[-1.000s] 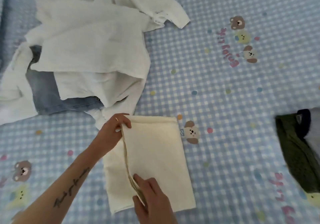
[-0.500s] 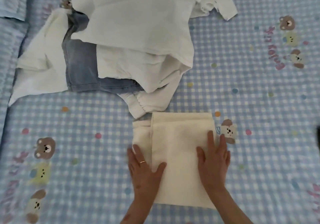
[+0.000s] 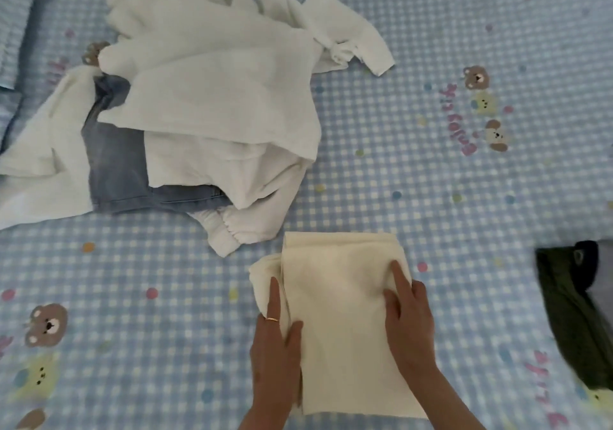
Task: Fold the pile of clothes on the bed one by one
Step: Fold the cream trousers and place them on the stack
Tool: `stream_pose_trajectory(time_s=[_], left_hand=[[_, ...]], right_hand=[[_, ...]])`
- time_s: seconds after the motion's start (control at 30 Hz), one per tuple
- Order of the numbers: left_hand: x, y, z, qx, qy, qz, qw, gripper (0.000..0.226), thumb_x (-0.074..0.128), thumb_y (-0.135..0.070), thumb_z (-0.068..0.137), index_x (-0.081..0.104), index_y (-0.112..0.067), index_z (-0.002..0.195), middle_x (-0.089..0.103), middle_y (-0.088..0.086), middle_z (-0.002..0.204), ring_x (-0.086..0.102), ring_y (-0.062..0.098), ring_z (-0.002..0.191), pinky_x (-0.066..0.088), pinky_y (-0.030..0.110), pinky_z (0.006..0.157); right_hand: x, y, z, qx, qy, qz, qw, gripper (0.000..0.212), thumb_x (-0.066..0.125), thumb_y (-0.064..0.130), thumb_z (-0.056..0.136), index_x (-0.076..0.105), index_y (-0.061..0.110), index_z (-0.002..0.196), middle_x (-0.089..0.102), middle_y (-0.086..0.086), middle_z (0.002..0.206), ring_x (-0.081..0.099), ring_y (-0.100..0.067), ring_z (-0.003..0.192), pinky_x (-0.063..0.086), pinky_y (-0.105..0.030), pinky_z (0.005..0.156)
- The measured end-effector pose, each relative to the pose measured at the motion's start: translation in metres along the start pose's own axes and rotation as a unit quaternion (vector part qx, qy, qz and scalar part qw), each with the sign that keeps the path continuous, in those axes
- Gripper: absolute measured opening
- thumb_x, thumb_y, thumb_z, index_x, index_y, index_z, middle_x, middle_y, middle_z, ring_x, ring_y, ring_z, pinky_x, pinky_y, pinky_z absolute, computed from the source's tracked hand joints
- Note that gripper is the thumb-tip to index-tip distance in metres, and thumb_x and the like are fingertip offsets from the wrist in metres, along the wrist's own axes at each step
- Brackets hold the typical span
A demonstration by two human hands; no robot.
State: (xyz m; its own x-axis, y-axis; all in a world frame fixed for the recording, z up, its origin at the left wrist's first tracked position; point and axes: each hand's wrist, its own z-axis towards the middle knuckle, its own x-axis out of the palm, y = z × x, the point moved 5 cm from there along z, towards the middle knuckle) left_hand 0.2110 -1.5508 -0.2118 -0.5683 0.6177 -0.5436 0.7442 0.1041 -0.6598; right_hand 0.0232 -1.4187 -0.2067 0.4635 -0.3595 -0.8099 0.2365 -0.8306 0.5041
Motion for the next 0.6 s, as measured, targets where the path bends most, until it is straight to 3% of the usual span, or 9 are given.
stream_pose_trajectory(time_s=[0.2,0.37,0.5,0.6], left_hand=[[0.113,-0.118,-0.039,0.110,0.058,-0.039,0.992,0.070,0.055,-0.016,0.093,0.016,-0.057,0.136,0.032,-0.019,0.122,0.039,-0.005,0.104,0.031,0.008,0.085],[0.251,-0.226,-0.096,0.119,0.121,-0.086,0.982,0.060,0.053,-0.019,0.094,0.030,-0.053,0.136,0.031,-0.022,0.127,0.036,-0.010,0.108,0.027,0.000,0.086],[0.365,-0.288,-0.130,0.093,0.173,-0.127,0.972,0.060,0.053,-0.015,0.094,0.028,-0.041,0.142,0.028,-0.029,0.125,0.035,-0.017,0.106,0.022,-0.010,0.083],[0.432,-0.302,-0.140,0.102,0.206,-0.060,0.971,0.063,0.049,-0.021,0.096,0.018,-0.033,0.148,0.024,-0.014,0.130,0.032,-0.007,0.103,0.018,-0.011,0.078]], right_hand=[[-0.148,-0.086,0.054,-0.007,-0.069,-0.038,0.997,0.050,0.049,0.017,0.096,0.038,0.026,0.144,0.042,0.002,0.099,0.046,-0.013,0.068,0.038,-0.030,0.062],[-0.295,-0.198,0.095,0.002,-0.134,-0.095,0.986,0.050,0.050,0.020,0.096,0.038,0.029,0.143,0.041,0.006,0.100,0.045,-0.007,0.066,0.035,-0.027,0.055],[-0.375,-0.295,0.129,0.021,-0.157,-0.127,0.979,0.049,0.053,0.015,0.094,0.043,0.025,0.141,0.043,0.004,0.102,0.047,-0.014,0.066,0.038,-0.028,0.059],[-0.398,-0.355,0.151,0.035,-0.145,-0.146,0.978,0.049,0.055,0.014,0.093,0.044,0.023,0.140,0.043,0.006,0.099,0.046,-0.016,0.067,0.038,-0.028,0.060]])
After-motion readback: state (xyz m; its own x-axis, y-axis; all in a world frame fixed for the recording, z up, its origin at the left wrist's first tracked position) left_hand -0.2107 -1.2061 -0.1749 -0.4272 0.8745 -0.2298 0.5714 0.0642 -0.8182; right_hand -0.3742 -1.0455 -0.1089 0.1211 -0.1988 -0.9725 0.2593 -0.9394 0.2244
